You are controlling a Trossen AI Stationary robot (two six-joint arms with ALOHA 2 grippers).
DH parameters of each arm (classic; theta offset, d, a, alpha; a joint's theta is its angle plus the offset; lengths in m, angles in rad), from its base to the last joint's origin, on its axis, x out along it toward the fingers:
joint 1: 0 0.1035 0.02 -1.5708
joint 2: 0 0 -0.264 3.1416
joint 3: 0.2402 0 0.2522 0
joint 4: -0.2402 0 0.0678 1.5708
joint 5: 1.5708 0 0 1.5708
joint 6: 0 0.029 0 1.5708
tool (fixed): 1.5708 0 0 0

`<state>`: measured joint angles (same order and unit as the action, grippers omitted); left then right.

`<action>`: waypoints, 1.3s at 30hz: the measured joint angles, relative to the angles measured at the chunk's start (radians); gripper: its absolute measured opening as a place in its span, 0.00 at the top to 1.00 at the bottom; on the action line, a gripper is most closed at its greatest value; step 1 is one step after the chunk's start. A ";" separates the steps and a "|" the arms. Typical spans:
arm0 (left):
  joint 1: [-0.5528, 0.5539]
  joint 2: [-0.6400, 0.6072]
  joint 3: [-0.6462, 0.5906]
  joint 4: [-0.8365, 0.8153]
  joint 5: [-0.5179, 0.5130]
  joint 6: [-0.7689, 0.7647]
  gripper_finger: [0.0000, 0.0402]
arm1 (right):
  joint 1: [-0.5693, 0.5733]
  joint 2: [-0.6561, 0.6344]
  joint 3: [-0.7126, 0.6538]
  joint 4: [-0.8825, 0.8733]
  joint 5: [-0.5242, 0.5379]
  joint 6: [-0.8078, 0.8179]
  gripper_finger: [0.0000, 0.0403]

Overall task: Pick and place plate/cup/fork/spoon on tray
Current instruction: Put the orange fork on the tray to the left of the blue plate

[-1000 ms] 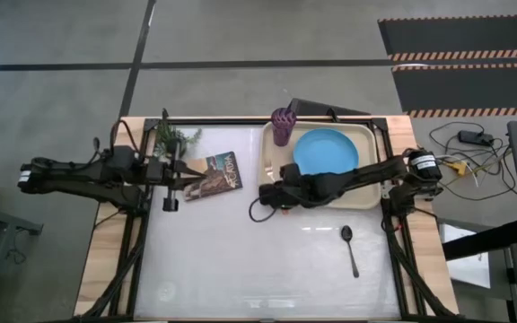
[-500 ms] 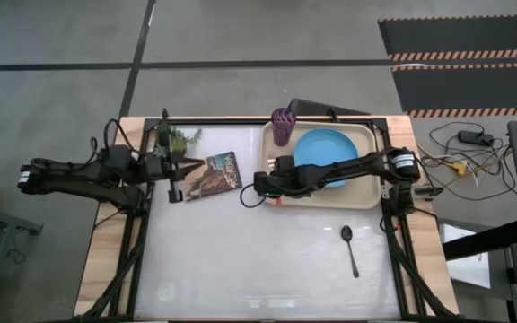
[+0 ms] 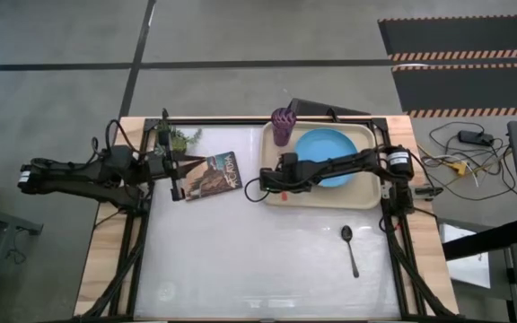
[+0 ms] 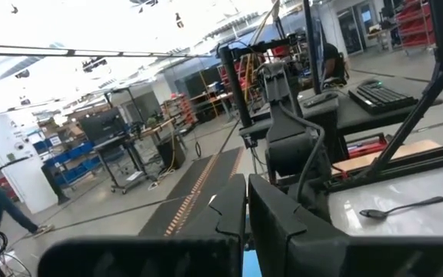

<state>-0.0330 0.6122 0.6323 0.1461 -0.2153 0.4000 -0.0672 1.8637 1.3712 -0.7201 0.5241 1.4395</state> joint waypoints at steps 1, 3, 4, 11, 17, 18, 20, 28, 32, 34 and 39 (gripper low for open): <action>0.000 0.001 0.000 0.000 0.000 0.000 1.00 | -0.005 0.000 -0.001 -0.012 0.000 0.000 0.97; 0.000 0.000 0.000 -0.004 0.000 0.000 1.00 | -0.014 0.000 -0.006 -0.018 0.000 0.000 0.97; 0.000 0.000 0.000 -0.009 0.000 0.000 1.00 | -0.016 0.000 -0.009 -0.009 0.001 0.000 0.97; 0.000 0.001 -0.001 -0.007 0.000 -0.001 1.00 | -0.017 0.003 -0.056 0.009 0.001 0.016 0.97; 0.000 0.000 -0.001 -0.007 0.000 -0.001 1.00 | -0.017 0.003 -0.071 0.028 0.026 0.008 0.97; 0.000 0.000 -0.001 -0.007 0.000 -0.001 1.00 | -0.017 0.003 -0.071 0.030 0.026 -0.002 0.97; 0.000 0.000 -0.001 -0.007 0.000 -0.001 1.00 | -0.017 0.003 -0.072 0.031 0.026 -0.019 0.97; -0.001 0.000 -0.001 -0.006 0.000 -0.001 1.00 | -0.023 0.050 -0.072 0.071 0.026 -0.009 0.97; -0.001 0.000 -0.001 -0.006 0.000 -0.001 1.00 | -0.027 0.089 -0.067 0.097 0.029 -0.011 0.97; -0.001 0.000 -0.001 -0.007 0.000 -0.001 1.00 | -0.027 0.096 -0.059 0.095 0.027 -0.011 0.97; -0.001 0.001 -0.001 -0.007 0.000 -0.001 1.00 | -0.027 0.093 -0.052 0.097 0.029 -0.021 0.97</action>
<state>-0.0338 0.6132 0.6315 0.1391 -0.2150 0.3992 -0.0940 1.9562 1.3193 -0.6230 0.5535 1.4186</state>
